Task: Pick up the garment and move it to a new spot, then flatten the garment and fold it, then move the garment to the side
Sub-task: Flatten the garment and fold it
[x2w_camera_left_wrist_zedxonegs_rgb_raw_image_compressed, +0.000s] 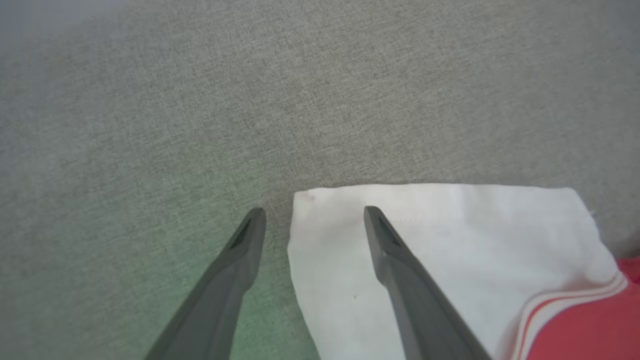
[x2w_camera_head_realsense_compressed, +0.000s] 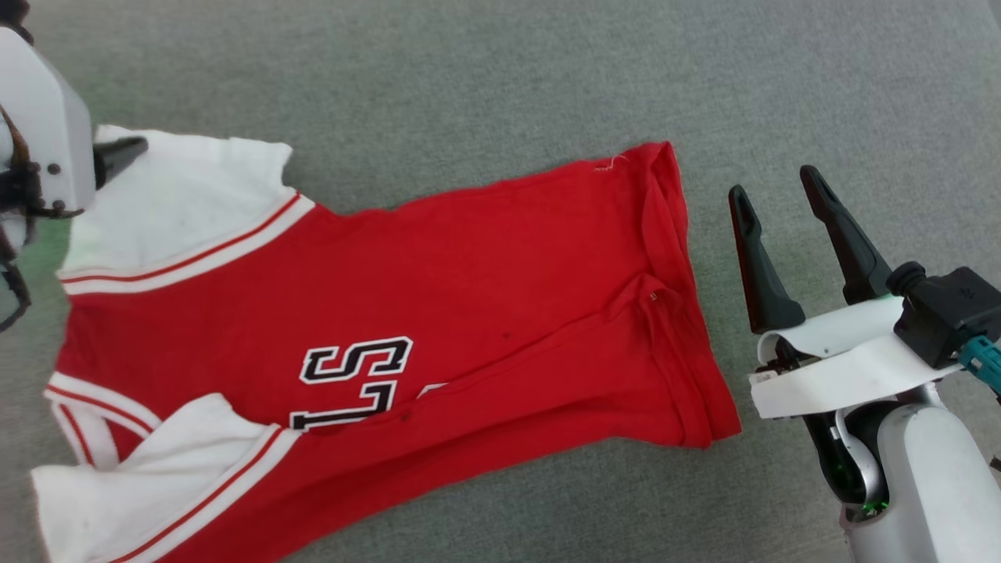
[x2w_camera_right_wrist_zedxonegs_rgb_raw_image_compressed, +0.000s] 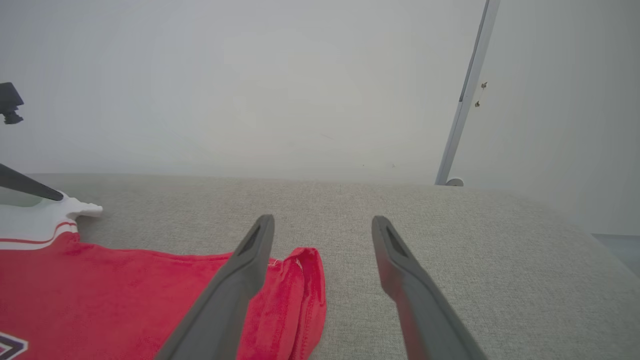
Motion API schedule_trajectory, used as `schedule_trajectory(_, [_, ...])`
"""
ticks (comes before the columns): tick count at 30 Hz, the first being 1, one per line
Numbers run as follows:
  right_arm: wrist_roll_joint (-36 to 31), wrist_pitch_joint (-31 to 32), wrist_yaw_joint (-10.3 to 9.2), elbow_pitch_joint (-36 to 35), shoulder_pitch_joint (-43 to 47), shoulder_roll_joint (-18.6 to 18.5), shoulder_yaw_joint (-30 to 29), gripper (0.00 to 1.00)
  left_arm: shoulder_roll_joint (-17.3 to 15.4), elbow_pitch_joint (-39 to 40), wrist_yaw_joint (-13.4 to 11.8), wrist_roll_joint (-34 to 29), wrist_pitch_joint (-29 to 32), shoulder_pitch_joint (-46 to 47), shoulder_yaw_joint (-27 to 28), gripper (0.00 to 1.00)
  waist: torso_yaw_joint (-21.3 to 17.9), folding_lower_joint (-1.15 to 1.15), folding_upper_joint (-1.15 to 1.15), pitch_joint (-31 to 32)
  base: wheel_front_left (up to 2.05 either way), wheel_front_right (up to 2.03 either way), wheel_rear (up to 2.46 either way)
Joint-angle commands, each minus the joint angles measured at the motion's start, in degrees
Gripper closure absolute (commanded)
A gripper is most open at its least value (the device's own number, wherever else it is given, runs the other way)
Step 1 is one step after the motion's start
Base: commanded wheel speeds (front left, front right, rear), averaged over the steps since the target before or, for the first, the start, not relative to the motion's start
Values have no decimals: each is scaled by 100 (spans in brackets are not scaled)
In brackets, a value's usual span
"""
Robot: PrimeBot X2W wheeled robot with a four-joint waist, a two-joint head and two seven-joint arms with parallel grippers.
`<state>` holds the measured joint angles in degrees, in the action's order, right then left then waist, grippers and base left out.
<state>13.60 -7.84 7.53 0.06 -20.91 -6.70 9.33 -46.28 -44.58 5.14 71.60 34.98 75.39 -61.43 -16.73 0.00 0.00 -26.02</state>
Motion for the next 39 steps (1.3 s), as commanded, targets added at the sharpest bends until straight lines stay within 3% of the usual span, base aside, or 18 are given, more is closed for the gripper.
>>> schedule_trajectory(1, [13, -6, -10, 5, -83, 46, 6, 0, 11, -85, 37, -43, 100, 48, -61, 0, -128, 0, 0, -161, 0, 0, 0])
schedule_trajectory(3, [18, -7, -10, 1, -98, 69, 15, 0, 97, -303, -30, 106, 429, 22, -74, 0, -144, 0, 0, -208, 0, 0, 0])
schedule_trajectory(4, [28, 23, -9, 17, -101, 82, 7, 0, 143, -375, -25, 107, 599, -15, -145, 9, -145, 0, 0, -220, 0, 0, 0])
schedule_trajectory(5, [19, 38, -9, 20, -115, 88, 16, 0, 172, -463, -56, 139, 759, -56, -179, 54, -143, 0, 0, -235, 0, 0, 0])
schedule_trajectory(7, [18, 103, -10, 29, -160, 105, 5, 0, 240, -589, -86, 191, 1105, -130, -268, 100, -135, 0, 0, -256, 0, 0, 0])
schedule_trajectory(9, [49, 207, -9, 27, -213, 119, -9, 0, 331, -674, -149, 262, 1358, -197, -304, 100, -122, 0, 0, -266, 0, 0, 0])
schedule_trajectory(17, [305, 1328, -9, 191, -701, 233, -89, 0, 420, -648, 17, 169, 987, 51, -224, 100, -51, 0, 0, -317, 0, 0, 0])
schedule_trajectory(27, [368, 3459, -9, 1550, -1939, 333, -129, 0, 582, -795, 127, 155, 884, 200, -224, 100, 104, 0, 0, -392, 0, 0, 0])
schedule_trajectory(34, [608, 4541, -9, 2159, -2426, 359, 109, 0, 678, -855, 177, 177, 802, 264, -211, 100, 190, 0, 0, -410, 0, 0, 0])
schedule_trajectory(35, [590, 4701, -9, 2239, -2467, 364, 141, 29, 692, -862, 175, 181, 769, 274, -204, 100, 198, 0, 0, -409, 0, 0, 0])
schedule_trajectory(36, [548, 4854, -9, 2300, -2516, 344, 180, 68, 709, -871, 186, 185, 736, 282, -197, 100, 209, 0, 0, -407, 0, 0, 0])
schedule_trajectory(37, [546, 4973, -9, 2334, -2568, 337, 205, 100, 722, -877, 195, 186, 697, 287, -193, 100, 219, 0, 0, -403, 0, 0, 0])
schedule_trajectory(39, [565, 5162, -9, 2389, -2660, 332, 149, 100, 749, -872, 210, 167, 640, 297, -204, 100, 236, 0, 0, -386, 0, 0, 0])
